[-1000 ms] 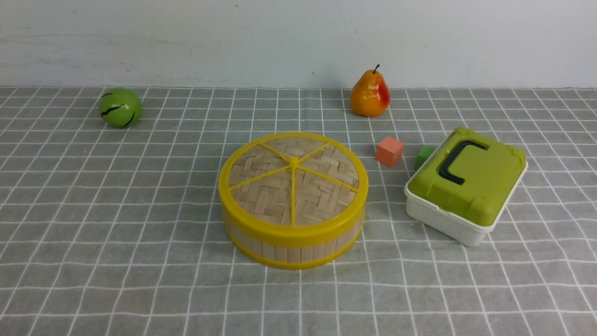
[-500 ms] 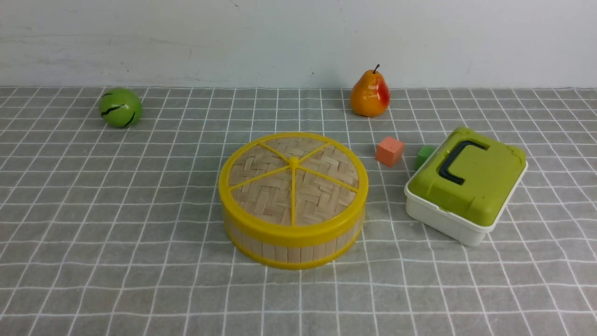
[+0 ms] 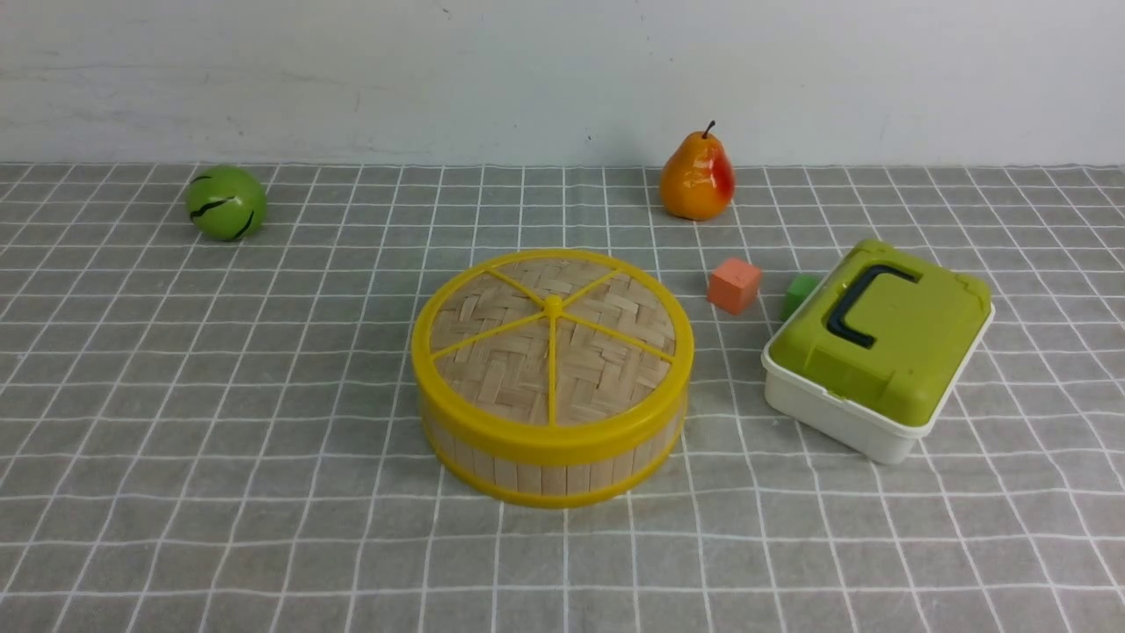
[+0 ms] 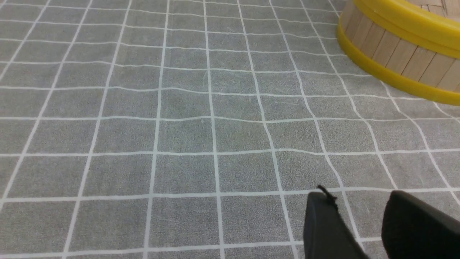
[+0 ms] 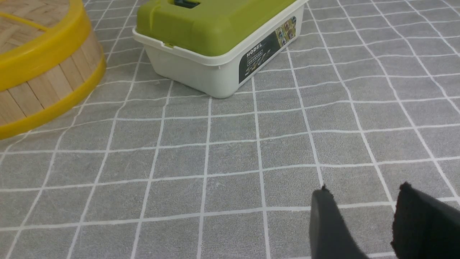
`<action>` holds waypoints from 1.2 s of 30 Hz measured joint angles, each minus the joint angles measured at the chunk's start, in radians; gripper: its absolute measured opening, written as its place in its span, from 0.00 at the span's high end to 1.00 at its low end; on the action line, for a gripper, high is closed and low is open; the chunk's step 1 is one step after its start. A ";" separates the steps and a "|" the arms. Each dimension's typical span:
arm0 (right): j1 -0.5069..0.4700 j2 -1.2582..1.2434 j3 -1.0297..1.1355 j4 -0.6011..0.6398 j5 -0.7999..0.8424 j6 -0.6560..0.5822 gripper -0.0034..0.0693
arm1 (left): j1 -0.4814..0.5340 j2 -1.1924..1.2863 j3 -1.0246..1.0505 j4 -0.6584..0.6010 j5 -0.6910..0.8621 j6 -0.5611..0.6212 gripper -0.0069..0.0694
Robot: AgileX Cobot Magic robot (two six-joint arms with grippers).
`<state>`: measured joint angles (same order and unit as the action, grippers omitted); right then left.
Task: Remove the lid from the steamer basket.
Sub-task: Use the left arm to lift the lid of the steamer
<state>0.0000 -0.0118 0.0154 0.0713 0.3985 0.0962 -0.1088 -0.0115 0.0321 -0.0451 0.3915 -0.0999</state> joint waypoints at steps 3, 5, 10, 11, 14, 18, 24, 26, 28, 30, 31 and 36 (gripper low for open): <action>0.000 0.000 0.000 0.000 0.000 0.000 0.62 | 0.000 0.000 0.000 0.001 -0.021 0.000 0.60; 0.000 0.000 0.000 0.000 0.000 0.000 0.62 | 0.000 0.000 0.000 0.001 -0.077 0.000 0.60; 0.000 0.000 0.000 0.000 0.000 0.000 0.62 | 0.000 0.000 0.000 0.001 -0.303 0.000 0.60; 0.000 0.000 0.000 0.000 0.000 0.000 0.62 | 0.000 0.000 0.000 0.001 -0.325 0.000 0.60; 0.000 0.000 0.000 0.000 0.000 0.000 0.62 | 0.000 0.000 0.000 0.005 -0.539 0.001 0.60; 0.000 0.000 0.000 0.000 0.000 0.000 0.62 | 0.000 0.000 0.000 0.005 -0.738 -0.020 0.60; 0.000 0.000 0.000 0.000 0.000 0.000 0.62 | 0.000 0.000 -0.004 -0.062 -0.951 -0.303 0.60; 0.000 0.000 0.000 0.000 0.000 0.000 0.62 | 0.000 0.000 -0.041 -0.076 -0.939 -0.337 0.60; 0.000 0.000 0.000 0.000 0.000 0.000 0.62 | 0.000 0.001 -0.149 -0.083 -0.858 -0.327 0.62; 0.000 0.000 0.000 0.000 0.000 0.000 0.62 | 0.000 0.037 -0.303 -0.083 -0.728 -0.269 0.68; 0.000 0.000 0.000 0.000 0.000 0.000 0.62 | 0.000 0.085 -0.388 -0.083 -0.639 -0.226 0.72; 0.000 0.000 0.000 0.000 0.000 0.000 0.62 | 0.000 0.326 -0.691 -0.083 -0.371 -0.096 0.89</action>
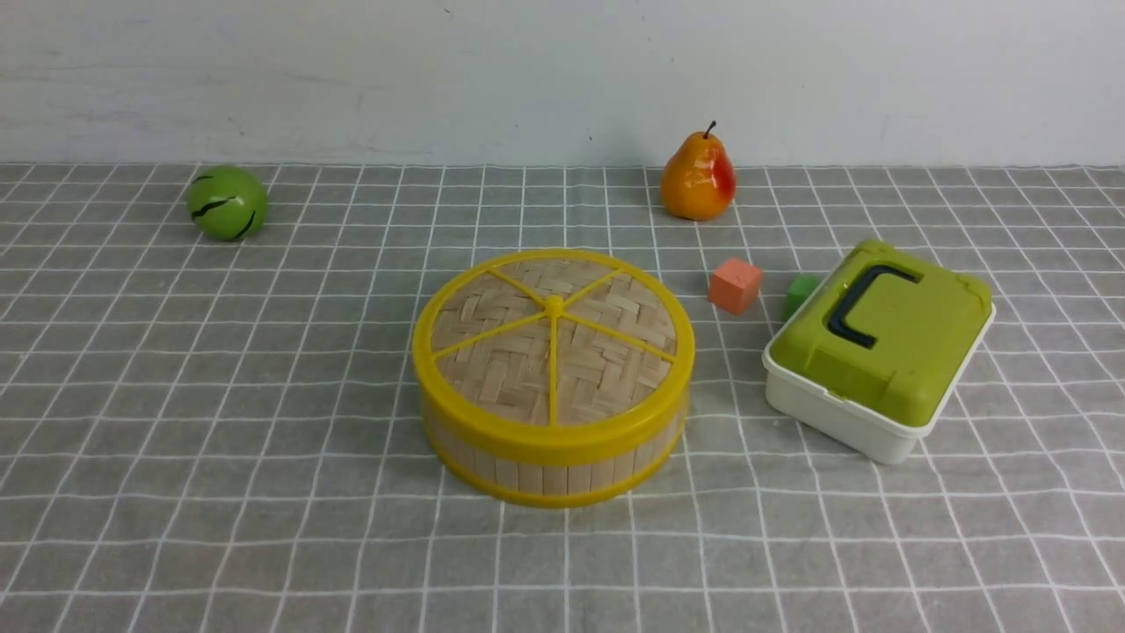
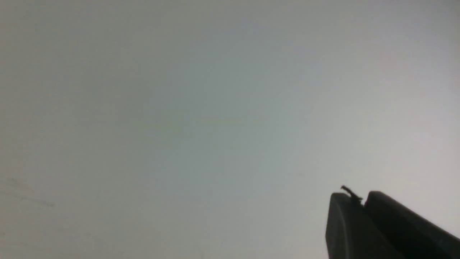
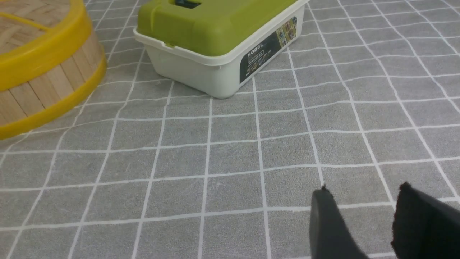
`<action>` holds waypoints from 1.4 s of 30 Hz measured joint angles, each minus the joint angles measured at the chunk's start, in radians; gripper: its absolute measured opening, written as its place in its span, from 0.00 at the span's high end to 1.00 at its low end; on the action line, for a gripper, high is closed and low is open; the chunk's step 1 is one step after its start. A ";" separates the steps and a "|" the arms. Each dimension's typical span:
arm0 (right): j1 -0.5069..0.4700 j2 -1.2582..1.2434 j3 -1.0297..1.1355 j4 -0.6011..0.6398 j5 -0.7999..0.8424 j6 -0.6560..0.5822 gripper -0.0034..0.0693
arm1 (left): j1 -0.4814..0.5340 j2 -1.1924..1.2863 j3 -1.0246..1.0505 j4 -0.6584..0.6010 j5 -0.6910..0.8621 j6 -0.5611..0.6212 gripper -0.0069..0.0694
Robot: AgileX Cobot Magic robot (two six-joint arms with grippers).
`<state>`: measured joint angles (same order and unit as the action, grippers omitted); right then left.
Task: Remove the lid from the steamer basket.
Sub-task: Use the left arm to lift the lid of the steamer
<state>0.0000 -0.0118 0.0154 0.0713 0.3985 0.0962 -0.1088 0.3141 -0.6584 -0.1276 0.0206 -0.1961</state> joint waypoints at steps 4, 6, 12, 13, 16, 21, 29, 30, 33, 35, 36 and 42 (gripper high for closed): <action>0.000 0.000 0.000 0.000 0.000 0.000 0.62 | 0.000 0.276 -0.190 0.000 0.188 0.078 0.93; 0.000 0.000 0.000 0.000 0.000 0.000 0.62 | 0.000 0.428 -0.291 -0.004 0.311 0.091 0.93; 0.000 0.000 0.000 0.000 0.000 0.000 0.62 | 0.000 0.784 -0.602 -0.124 0.730 0.163 0.93; 0.000 0.000 0.000 0.000 0.000 0.000 0.62 | 0.000 0.874 -0.692 -0.170 0.827 0.196 0.93; 0.000 0.000 0.000 0.000 0.000 0.000 0.62 | -0.024 1.062 -0.844 -0.231 0.992 0.212 0.93; 0.000 0.000 0.000 0.000 0.000 0.000 0.62 | -0.177 1.293 -1.067 -0.122 1.140 0.177 0.93; 0.000 0.000 0.000 0.000 0.000 0.000 0.62 | -0.437 1.571 -1.380 0.210 1.221 0.081 0.93; 0.000 0.000 0.000 0.000 0.000 0.000 0.62 | -0.454 1.607 -1.412 0.226 1.223 0.077 0.93; 0.000 0.000 0.000 0.000 0.000 0.000 0.62 | -0.478 1.691 -1.481 0.239 1.223 0.074 0.92; 0.000 0.000 0.000 0.000 0.000 0.000 0.62 | -0.481 1.743 -1.514 0.239 1.223 0.073 0.88; 0.000 0.000 0.000 0.000 0.000 0.000 0.62 | -0.481 1.767 -1.530 0.241 1.223 0.067 0.83; 0.000 0.000 0.000 0.000 0.000 0.000 0.62 | -0.480 1.830 -1.554 0.285 1.223 0.028 0.58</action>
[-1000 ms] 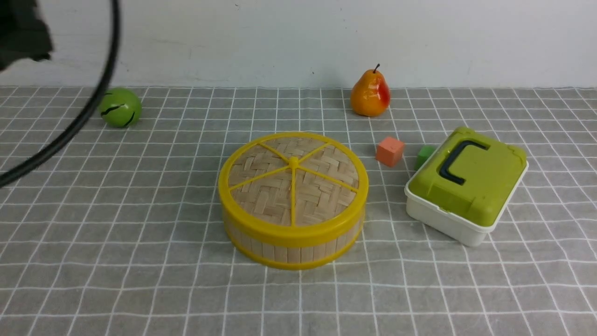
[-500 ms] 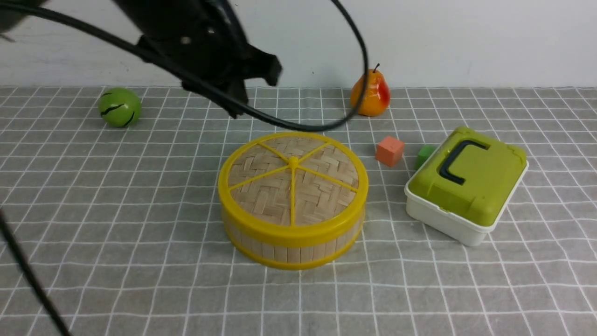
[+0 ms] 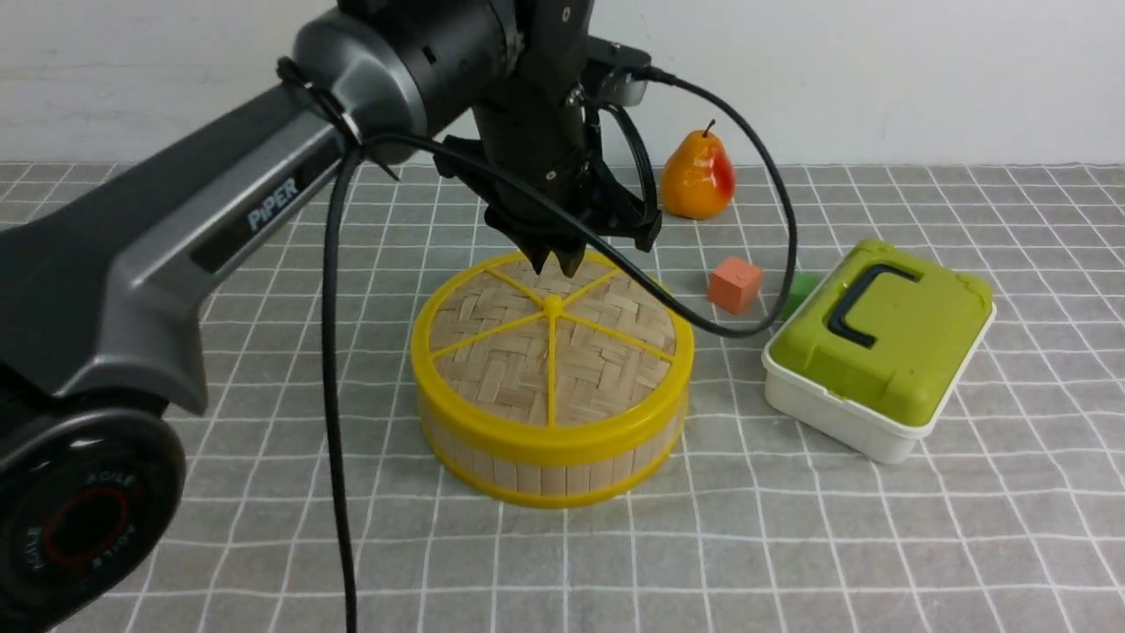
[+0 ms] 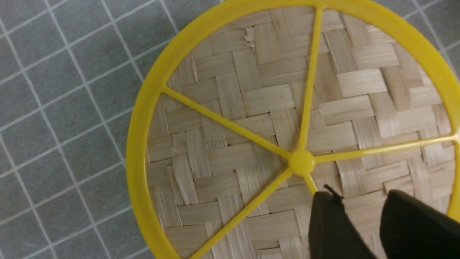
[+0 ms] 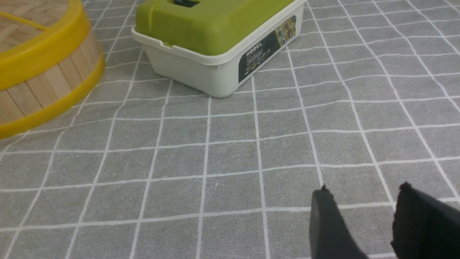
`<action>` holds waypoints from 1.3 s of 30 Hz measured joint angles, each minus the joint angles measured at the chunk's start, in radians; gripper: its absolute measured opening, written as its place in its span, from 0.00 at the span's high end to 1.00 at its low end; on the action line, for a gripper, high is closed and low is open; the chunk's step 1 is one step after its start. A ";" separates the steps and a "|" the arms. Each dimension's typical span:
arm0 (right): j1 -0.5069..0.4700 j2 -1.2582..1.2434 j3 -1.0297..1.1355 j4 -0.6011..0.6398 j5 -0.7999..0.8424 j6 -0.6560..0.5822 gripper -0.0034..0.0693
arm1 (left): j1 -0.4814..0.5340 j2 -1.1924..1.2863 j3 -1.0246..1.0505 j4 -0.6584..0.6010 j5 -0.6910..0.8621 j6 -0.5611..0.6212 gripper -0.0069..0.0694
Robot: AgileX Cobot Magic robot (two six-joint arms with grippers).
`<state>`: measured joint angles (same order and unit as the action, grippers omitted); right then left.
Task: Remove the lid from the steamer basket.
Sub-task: Use the left arm to lift the lid of the steamer
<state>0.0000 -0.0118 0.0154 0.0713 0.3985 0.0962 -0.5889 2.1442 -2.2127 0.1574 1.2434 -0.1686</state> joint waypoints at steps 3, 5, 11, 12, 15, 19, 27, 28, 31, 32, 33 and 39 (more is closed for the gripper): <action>0.000 0.000 0.000 0.000 0.000 0.000 0.62 | 0.000 0.031 0.000 0.006 -0.001 -0.010 0.50; 0.000 0.000 0.000 0.000 0.000 0.000 0.62 | 0.000 0.043 0.000 0.008 -0.004 -0.016 0.49; 0.000 0.000 0.000 0.000 0.000 0.000 0.62 | 0.000 0.103 0.000 0.014 -0.037 -0.034 0.49; 0.000 0.000 0.000 0.000 0.000 0.000 0.62 | 0.000 0.107 0.000 0.017 -0.038 -0.035 0.50; 0.000 0.000 0.000 0.000 0.000 0.000 0.62 | 0.000 0.109 0.000 0.026 -0.049 -0.035 0.50; 0.000 0.000 0.000 0.000 0.000 0.000 0.62 | 0.000 0.110 0.000 0.045 -0.061 -0.047 0.50; 0.000 0.000 0.000 0.000 0.000 0.000 0.62 | 0.000 0.126 -0.003 0.064 -0.060 -0.080 0.60; 0.000 0.000 0.000 0.000 0.000 0.000 0.62 | 0.000 0.128 -0.007 0.064 -0.055 -0.083 0.63; 0.000 0.000 0.000 0.000 0.000 0.000 0.62 | 0.000 0.133 -0.011 0.063 -0.048 -0.085 0.66; 0.000 0.000 0.000 0.000 0.000 0.000 0.62 | 0.000 0.134 -0.012 0.066 -0.044 -0.086 0.69; 0.000 0.000 0.000 0.000 0.000 0.000 0.62 | 0.000 0.134 -0.012 0.068 -0.042 -0.086 0.71; 0.000 0.000 0.000 0.000 0.000 0.000 0.62 | 0.000 0.130 -0.017 0.072 -0.039 -0.086 0.76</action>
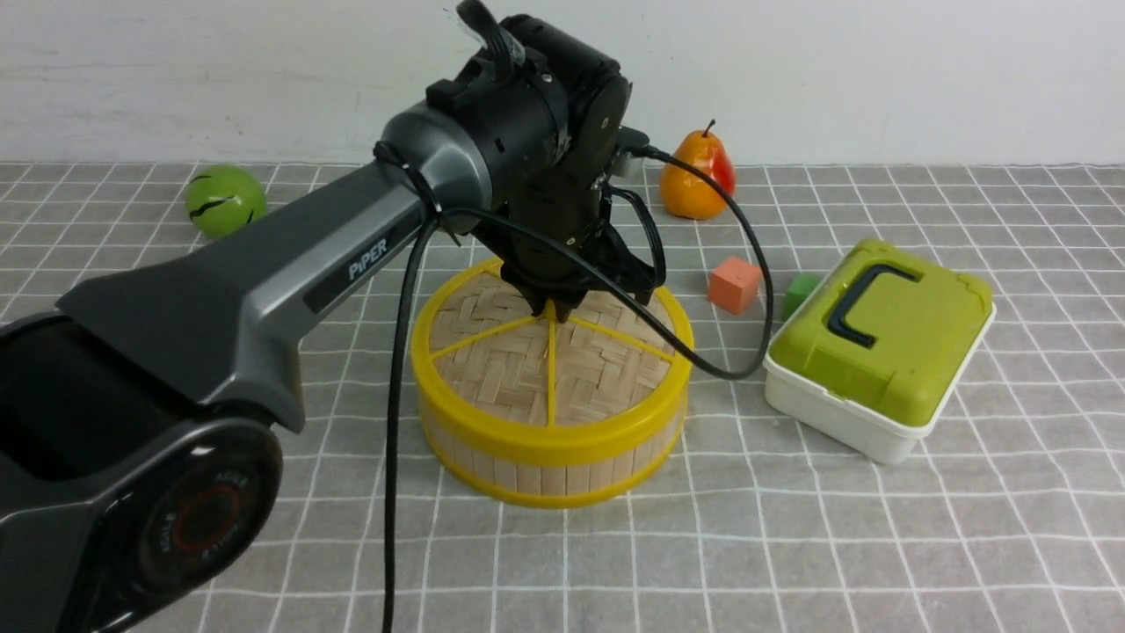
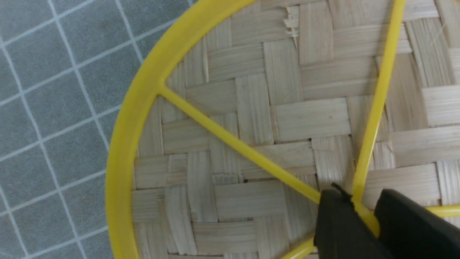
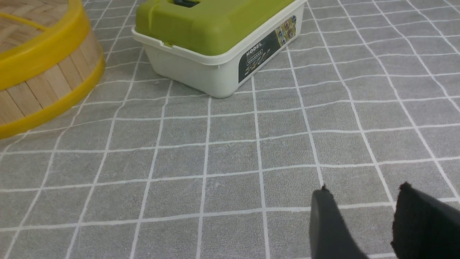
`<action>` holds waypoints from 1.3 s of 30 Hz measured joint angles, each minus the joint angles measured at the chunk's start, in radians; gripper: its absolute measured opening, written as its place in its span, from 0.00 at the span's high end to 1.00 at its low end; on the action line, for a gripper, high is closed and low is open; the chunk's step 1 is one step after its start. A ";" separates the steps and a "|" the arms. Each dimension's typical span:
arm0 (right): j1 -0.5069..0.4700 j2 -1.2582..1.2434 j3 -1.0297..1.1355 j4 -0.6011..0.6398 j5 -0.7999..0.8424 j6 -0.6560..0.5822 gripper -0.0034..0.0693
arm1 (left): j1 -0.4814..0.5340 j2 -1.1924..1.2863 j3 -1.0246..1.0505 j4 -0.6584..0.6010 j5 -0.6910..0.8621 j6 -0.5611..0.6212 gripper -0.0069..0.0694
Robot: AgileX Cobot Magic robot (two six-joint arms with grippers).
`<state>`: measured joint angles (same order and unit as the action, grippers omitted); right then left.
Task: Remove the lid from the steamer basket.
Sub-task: Use the left arm to lift the lid of the steamer, then use the left arm to place the steamer lid on the table
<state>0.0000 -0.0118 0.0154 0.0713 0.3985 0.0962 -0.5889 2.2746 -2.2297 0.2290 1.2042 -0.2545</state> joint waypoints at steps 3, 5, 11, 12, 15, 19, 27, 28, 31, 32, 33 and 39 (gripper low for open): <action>0.000 0.000 0.000 0.000 0.000 0.000 0.62 | 0.000 -0.008 0.001 -0.002 0.000 0.000 0.76; 0.000 0.000 0.000 0.000 0.000 0.000 0.62 | 0.000 -0.024 0.007 -0.003 -0.003 0.000 0.76; 0.000 0.000 0.000 0.000 0.000 0.000 0.62 | 0.043 -0.164 -0.011 0.025 0.003 0.000 0.76; 0.000 0.000 0.000 0.000 0.000 0.000 0.62 | 0.065 -0.208 -0.014 0.034 0.004 0.000 0.76; 0.000 0.000 0.000 0.000 0.000 0.000 0.62 | 0.136 -0.317 -0.020 0.061 0.030 0.000 0.76; 0.000 0.000 0.000 0.000 0.000 0.000 0.62 | 0.242 -0.402 -0.021 0.072 0.039 0.000 0.76; 0.000 0.000 0.000 0.000 0.000 0.000 0.62 | 0.512 -0.439 0.163 -0.045 0.024 -0.001 0.76; 0.000 0.000 0.000 0.000 0.000 0.000 0.62 | 0.515 -0.439 0.175 -0.045 0.019 -0.001 0.76; 0.000 0.000 0.000 0.000 0.000 0.000 0.62 | 0.536 -0.428 0.421 -0.096 -0.137 -0.018 0.76; 0.000 0.000 0.000 0.000 0.000 0.000 0.62 | 0.534 -0.423 0.486 -0.104 -0.191 -0.024 0.76; 0.000 0.000 0.000 0.000 0.000 0.000 0.62 | 0.532 -0.418 0.534 -0.107 -0.234 -0.031 0.76; 0.000 0.000 0.000 0.000 0.000 0.000 0.62 | 0.528 -0.361 0.718 -0.085 -0.453 -0.107 0.76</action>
<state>0.0000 -0.0118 0.0154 0.0713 0.3985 0.0962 -0.0609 1.9132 -1.5115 0.1436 0.7516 -0.3620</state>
